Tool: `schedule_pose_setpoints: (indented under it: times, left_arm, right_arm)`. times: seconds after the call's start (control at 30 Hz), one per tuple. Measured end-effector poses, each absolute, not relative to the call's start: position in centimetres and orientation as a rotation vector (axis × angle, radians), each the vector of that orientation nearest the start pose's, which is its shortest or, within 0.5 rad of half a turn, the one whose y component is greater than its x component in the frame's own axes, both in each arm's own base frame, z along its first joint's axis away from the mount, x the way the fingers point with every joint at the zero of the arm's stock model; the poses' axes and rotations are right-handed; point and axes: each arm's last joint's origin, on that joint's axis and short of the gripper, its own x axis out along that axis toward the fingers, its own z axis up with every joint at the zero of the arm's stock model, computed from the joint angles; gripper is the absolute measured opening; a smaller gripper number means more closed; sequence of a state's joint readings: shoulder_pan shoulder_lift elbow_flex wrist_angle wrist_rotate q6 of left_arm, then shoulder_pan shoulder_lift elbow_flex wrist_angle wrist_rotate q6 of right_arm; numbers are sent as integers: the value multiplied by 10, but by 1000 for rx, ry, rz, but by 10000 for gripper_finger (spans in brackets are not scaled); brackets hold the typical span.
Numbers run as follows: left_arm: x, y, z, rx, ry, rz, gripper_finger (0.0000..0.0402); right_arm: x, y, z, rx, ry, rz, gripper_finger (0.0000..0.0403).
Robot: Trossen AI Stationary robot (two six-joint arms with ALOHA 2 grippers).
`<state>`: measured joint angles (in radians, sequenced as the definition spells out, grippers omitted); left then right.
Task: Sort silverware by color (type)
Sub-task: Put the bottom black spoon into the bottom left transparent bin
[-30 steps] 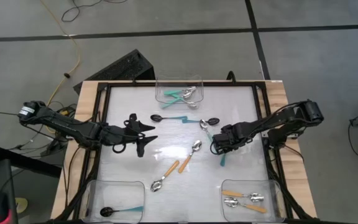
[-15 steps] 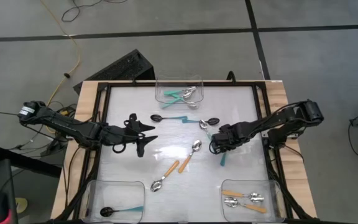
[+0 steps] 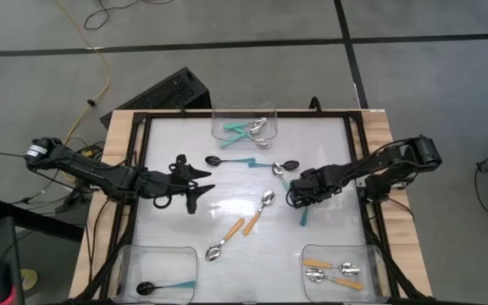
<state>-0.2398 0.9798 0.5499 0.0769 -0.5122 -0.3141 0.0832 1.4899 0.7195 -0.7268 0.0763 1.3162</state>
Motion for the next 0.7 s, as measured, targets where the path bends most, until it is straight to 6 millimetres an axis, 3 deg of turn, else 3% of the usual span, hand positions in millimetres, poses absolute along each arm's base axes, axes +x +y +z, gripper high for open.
schedule_pose_setpoints:
  times: [0.43,0.7]
  left_arm:
    - [205,-35,243,-175,280,336,190]
    - [205,-35,243,-175,280,337,190]
  right_arm:
    - [223,16,142,925,1247,-940,88]
    - [223,16,142,889,1260,-910,42]
